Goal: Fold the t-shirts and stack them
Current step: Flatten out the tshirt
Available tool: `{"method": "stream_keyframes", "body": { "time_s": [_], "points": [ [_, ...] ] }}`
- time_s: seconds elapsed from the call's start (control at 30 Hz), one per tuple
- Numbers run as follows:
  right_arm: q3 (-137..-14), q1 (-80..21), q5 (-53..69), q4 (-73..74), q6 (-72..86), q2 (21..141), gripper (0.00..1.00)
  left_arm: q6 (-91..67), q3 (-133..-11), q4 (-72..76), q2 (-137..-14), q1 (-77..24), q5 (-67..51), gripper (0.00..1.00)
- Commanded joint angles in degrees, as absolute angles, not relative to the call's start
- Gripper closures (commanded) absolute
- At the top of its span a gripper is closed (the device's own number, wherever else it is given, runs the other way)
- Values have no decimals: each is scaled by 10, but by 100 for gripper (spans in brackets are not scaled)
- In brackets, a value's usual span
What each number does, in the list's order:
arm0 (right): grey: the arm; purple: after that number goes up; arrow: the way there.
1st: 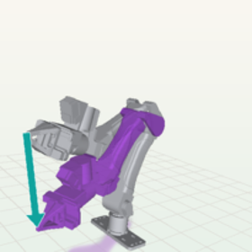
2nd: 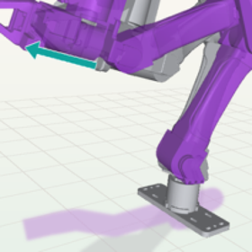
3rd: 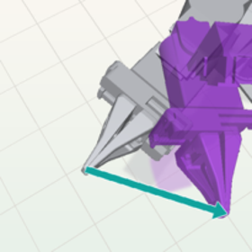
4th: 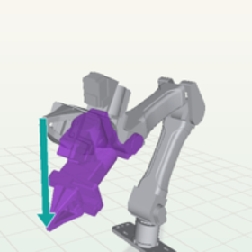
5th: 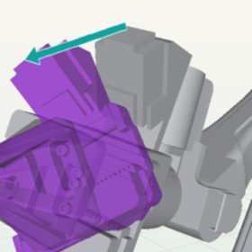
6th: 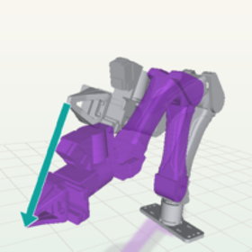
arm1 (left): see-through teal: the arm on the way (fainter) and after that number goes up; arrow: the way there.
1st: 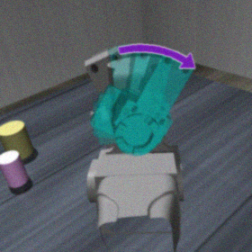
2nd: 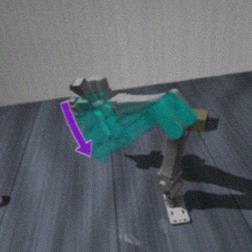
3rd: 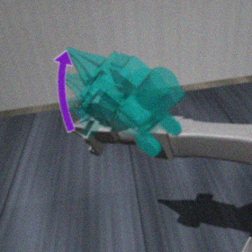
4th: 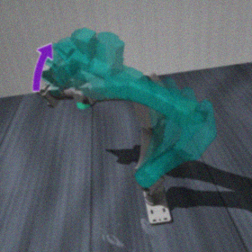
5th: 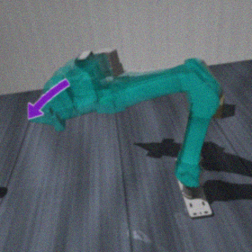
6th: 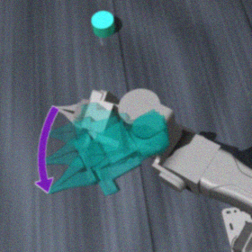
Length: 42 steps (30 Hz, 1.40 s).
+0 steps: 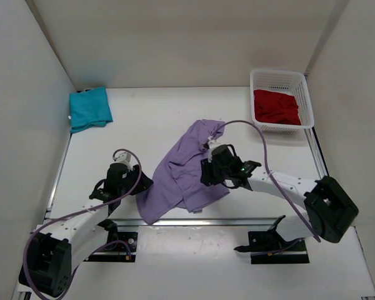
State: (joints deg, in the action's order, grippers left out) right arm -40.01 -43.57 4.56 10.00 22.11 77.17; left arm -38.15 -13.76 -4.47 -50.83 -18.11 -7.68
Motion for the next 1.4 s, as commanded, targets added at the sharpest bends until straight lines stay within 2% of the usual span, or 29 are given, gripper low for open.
{"method": "stream_keyframes", "body": {
  "time_s": [0.0, 0.13, 0.23, 0.4, 0.63, 0.8, 0.83, 0.9, 1.07, 1.2, 1.37],
  "points": [
    [-502, -489, 21, 40, 185, 838, 67, -377, -125, -39, -507, -191, -64, 46],
    [-571, -497, 15, 6, 171, 949, 62, -381, -114, -26, -504, -192, -74, 49],
    [-616, -491, -17, -4, 155, 1003, 61, -386, -110, -20, -511, -193, -76, 56],
    [-692, -490, -54, 36, 133, 1058, 62, -383, -107, -7, -522, -193, -91, 68],
    [-729, -488, -64, 57, 122, 1105, 62, -393, -112, 13, -533, -193, -91, 84],
    [-755, -485, -67, 100, 120, 1129, 88, -397, -112, 28, -544, -176, -100, 93],
    [-745, -483, -66, 91, 123, 1121, 94, -401, -115, 36, -549, -175, -94, 95],
    [-723, -474, -75, 90, 126, 1086, 100, -404, -122, 47, -563, -164, -91, 98],
    [-643, -419, -128, 111, 129, 957, 100, -405, -196, 70, -661, -106, -98, 100],
    [-546, -342, -104, 122, 152, 835, 100, -403, -282, 90, -749, -68, -93, 100],
    [-440, -265, -103, 123, 177, 719, 99, -452, -391, 119, -876, -3, -154, 100]
  ]
}}
